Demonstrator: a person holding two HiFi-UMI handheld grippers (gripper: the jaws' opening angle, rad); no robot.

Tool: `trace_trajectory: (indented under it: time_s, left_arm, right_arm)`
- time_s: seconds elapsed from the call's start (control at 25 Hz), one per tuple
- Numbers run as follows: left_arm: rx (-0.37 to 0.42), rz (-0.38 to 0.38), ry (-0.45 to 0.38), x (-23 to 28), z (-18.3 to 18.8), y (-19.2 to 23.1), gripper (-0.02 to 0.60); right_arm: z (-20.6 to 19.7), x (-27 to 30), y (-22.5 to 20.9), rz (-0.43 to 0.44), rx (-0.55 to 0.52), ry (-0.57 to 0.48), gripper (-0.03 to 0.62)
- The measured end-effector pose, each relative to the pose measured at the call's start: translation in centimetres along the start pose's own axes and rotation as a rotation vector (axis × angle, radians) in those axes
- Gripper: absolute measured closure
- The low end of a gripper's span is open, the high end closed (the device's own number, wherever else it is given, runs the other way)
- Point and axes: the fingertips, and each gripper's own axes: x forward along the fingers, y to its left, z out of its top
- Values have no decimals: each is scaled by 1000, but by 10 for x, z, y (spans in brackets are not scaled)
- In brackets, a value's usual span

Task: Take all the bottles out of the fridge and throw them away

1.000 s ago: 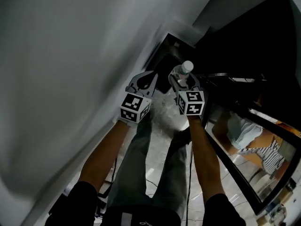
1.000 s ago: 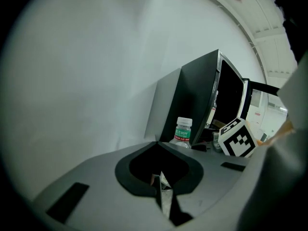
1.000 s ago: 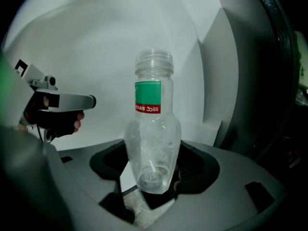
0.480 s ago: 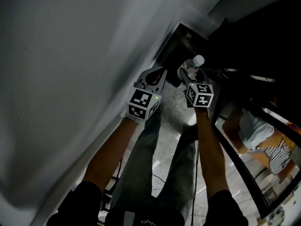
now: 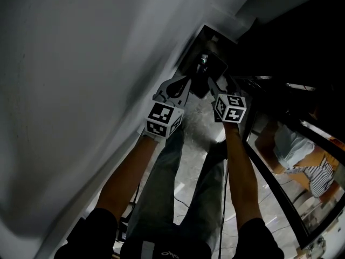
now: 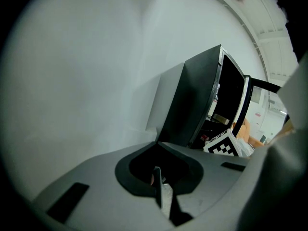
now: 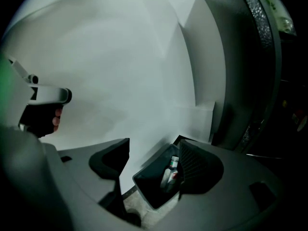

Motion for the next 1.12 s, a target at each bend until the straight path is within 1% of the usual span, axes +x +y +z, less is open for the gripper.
trace_trajectory:
  time_s: [0.12,0.16,0.24,0.36,0.48,0.52,0.68,0.84,0.96,1.12]
  left_arm:
    - [0,-2,1,-1,1,-6,583]
    - [-3,-1,2,-3,1,-9,583]
    - [-17,3,1,-8,5,-15,583]
    - [-41,5,-8,-19,17,-27,583]
    - [-55,5,-28,-29,38,-42,583]
    - [-61,6,-33,-34,45,-47,583]
    - [-79,12,-42,-58,77,-74,583]
    - [-72,-3,-66,-75,120,-106,583]
    - [-69,-22,-91,-88,155,-129,583]
    - [-78,-70,-110,-108,192,-168,583]
  right_arm:
    - [3,-17,1,5,3,-17,282]
    - [6,-25,3,12,9,-22,302]
    - [13,-43,6,20,24,-35,357]
    - [33,-74,7,1,39,-66,454]
    - [60,-105,7,-32,41,-94,575]
    - [69,-116,10,-34,43,-98,585]
    - [101,-165,28,-14,41,-103,586]
    - [138,-214,36,-23,11,-119,586]
    - [163,-250,39,-36,8,-141,586]
    - [193,-305,40,-57,14,-176,586]
